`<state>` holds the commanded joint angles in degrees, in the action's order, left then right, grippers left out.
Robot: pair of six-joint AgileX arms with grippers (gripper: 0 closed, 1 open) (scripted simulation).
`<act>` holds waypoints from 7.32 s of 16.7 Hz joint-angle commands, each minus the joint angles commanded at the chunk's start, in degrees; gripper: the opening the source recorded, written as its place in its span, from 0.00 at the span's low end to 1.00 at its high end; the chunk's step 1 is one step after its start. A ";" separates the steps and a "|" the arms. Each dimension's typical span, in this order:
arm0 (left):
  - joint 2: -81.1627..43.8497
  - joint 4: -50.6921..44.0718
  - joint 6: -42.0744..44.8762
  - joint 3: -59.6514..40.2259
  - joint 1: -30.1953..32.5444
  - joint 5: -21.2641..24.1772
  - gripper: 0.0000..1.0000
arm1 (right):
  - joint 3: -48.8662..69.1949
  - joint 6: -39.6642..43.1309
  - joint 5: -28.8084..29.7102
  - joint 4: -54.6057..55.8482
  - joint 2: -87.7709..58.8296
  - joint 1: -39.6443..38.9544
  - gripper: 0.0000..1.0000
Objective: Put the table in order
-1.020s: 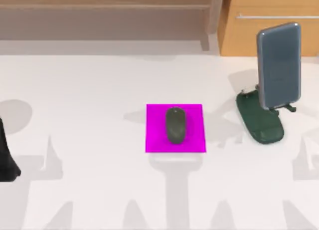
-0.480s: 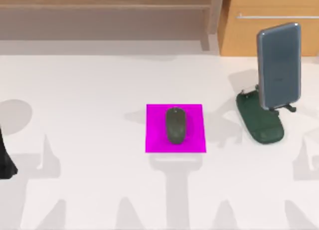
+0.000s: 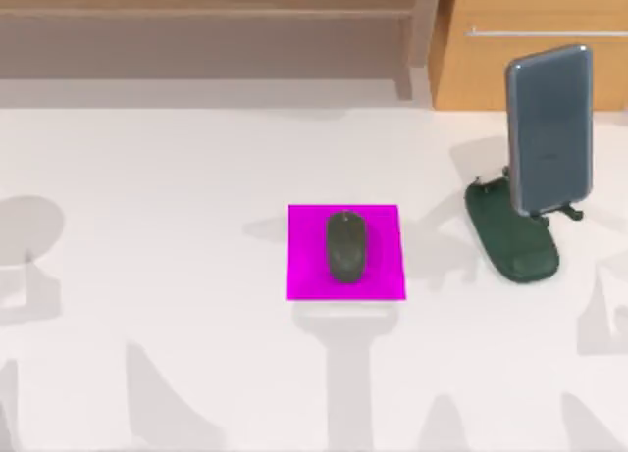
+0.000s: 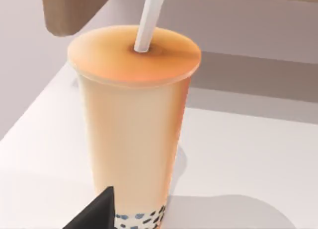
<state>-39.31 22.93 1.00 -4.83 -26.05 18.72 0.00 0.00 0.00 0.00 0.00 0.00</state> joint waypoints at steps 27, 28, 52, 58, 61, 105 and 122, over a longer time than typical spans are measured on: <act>-74.50 55.06 2.94 -23.77 -4.48 14.37 1.00 | 0.00 0.00 0.00 0.00 0.00 0.00 1.00; -74.95 54.86 2.88 -24.46 -4.07 13.97 1.00 | 0.00 0.00 0.00 0.00 0.00 0.00 1.00; -75.09 54.79 2.86 -24.68 -3.93 13.84 0.00 | 0.00 0.00 0.00 0.00 0.00 0.00 1.00; -72.87 52.53 2.96 -24.67 -4.02 13.80 0.00 | 0.00 0.00 0.00 0.00 0.00 0.00 1.00; -72.09 51.73 2.97 -24.69 -4.03 13.79 0.00 | 0.00 0.00 0.00 0.00 0.00 0.00 1.00; -75.07 -3.08 -4.00 -83.91 56.49 -44.80 0.00 | 0.00 0.00 0.00 0.00 0.00 0.00 1.00; -79.25 -7.07 -4.16 -89.85 51.92 -42.09 0.00 | 0.00 0.00 0.00 0.00 0.00 0.00 1.00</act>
<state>-118.56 15.87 -3.16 -94.68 25.87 -23.37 0.00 0.00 0.00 0.00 0.00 0.00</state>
